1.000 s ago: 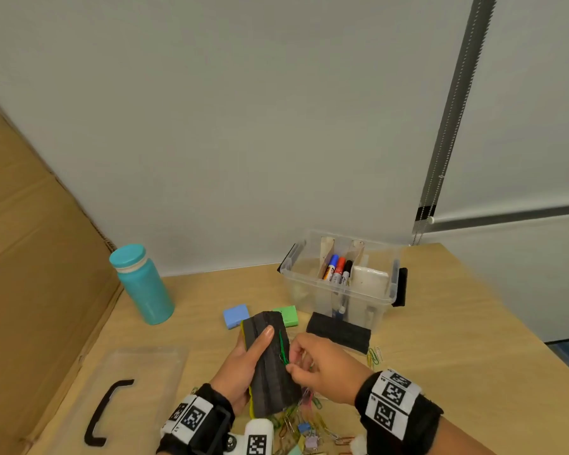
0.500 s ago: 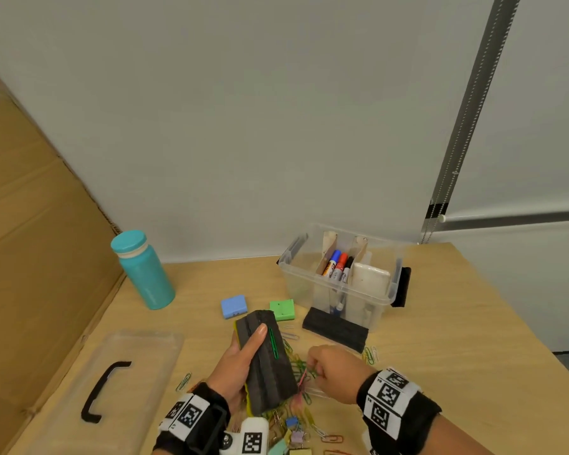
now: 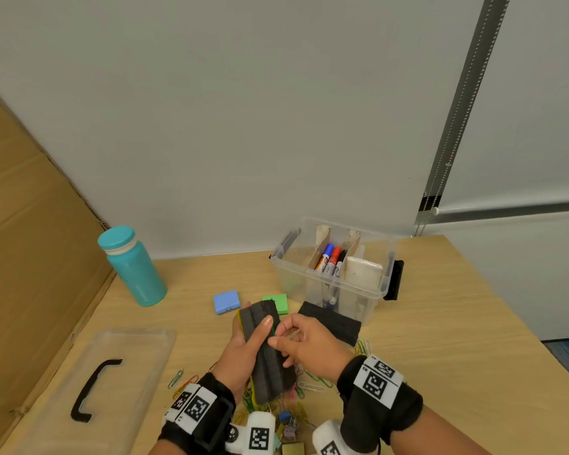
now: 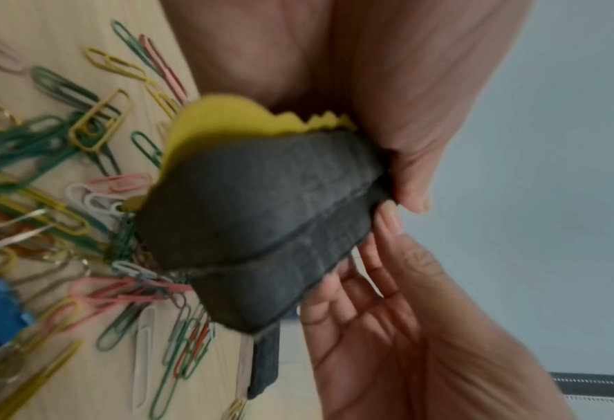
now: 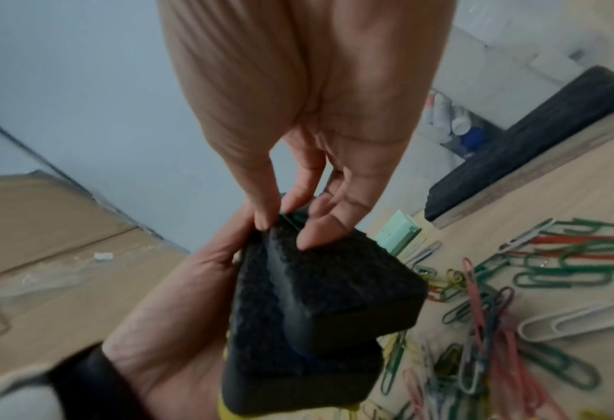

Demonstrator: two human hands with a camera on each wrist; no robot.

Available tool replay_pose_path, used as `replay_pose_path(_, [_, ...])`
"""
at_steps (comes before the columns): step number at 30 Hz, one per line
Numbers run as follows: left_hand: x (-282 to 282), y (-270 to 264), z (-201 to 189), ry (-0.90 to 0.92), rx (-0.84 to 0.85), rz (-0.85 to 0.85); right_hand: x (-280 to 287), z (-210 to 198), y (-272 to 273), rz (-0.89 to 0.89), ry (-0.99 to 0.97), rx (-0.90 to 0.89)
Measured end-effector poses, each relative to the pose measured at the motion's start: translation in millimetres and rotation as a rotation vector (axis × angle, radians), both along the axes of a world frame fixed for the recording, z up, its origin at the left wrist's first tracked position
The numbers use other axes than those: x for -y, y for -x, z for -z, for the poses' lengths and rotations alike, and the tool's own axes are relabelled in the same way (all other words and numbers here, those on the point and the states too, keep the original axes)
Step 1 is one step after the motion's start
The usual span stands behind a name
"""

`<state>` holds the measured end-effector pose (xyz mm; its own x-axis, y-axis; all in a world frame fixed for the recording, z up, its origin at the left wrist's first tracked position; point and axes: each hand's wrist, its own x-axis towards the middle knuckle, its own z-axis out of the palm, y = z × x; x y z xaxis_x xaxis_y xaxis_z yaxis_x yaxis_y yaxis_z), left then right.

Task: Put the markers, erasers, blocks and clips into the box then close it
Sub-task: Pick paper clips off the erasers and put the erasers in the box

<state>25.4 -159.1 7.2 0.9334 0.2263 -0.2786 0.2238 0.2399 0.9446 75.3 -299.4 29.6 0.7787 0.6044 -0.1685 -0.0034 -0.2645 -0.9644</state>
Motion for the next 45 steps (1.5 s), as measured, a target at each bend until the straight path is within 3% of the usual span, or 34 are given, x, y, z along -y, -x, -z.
replay_pose_path(9, [-7,5,-2,0.031,0.012,-0.033,6,6,3,-0.046,-0.008,-0.063])
replay_pose_path(15, [-23,7,-7,0.079,-0.007,-0.093,25,40,10,-0.236,0.692,0.442])
replay_pose_path(21, [-47,18,3,0.118,-0.054,-0.131,37,45,-31,0.095,0.820,0.675])
replay_pose_path(26, [-63,20,5,0.129,-0.063,-0.141,32,57,-45,0.161,1.052,0.537])
replay_pose_path(30, [-75,21,0,0.115,-0.050,-0.135,18,62,-42,0.229,1.178,0.586])
replay_pose_path(35, [-92,21,-2,0.119,-0.053,-0.159,17,64,-42,0.267,1.202,0.536])
replay_pose_path(40, [-103,25,1,0.174,-0.075,-0.167,22,55,-37,0.155,1.213,0.434])
replay_pose_path(45, [-114,26,0,0.215,-0.069,-0.171,24,17,-24,0.147,0.883,0.476])
